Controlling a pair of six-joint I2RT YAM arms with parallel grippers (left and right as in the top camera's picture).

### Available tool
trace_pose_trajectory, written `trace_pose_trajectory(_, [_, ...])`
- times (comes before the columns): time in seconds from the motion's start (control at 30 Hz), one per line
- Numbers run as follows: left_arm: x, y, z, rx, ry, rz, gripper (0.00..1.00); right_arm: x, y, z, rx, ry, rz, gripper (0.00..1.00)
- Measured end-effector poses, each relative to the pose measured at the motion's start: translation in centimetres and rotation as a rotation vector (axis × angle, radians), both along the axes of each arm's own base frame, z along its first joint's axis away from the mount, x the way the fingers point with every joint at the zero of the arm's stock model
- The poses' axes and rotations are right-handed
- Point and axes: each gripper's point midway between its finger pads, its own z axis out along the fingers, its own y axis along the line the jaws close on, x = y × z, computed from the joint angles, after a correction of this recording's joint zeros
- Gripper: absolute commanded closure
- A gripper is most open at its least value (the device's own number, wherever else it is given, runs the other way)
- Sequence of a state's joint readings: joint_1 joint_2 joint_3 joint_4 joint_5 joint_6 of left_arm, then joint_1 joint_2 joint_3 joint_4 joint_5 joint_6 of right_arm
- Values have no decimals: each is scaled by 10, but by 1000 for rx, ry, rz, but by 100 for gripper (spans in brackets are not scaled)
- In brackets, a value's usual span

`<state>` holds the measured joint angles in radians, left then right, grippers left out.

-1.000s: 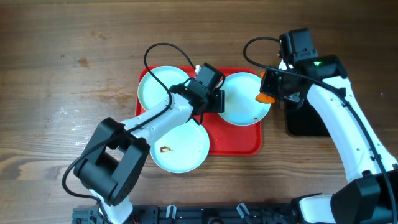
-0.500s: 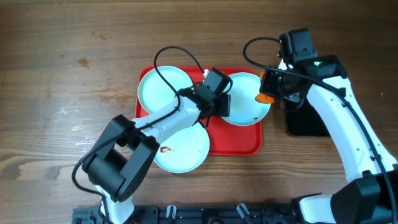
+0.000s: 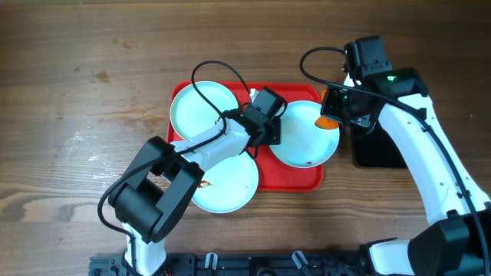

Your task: Clean dirty plates on tray and stack at the side

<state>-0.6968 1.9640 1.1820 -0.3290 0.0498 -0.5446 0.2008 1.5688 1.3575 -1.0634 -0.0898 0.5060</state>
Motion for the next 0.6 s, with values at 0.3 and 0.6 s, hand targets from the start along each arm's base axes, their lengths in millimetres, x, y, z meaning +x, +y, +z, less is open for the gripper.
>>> trace_pose_trajectory(0.3, [7,16,-1,59,-20,111,96,-3,-1,-1,-2,11,0,96])
trace_pose_trajectory(0.6, [15,38,39,119,-123,176,96,-3,-1,-1,-2,11,0,96])
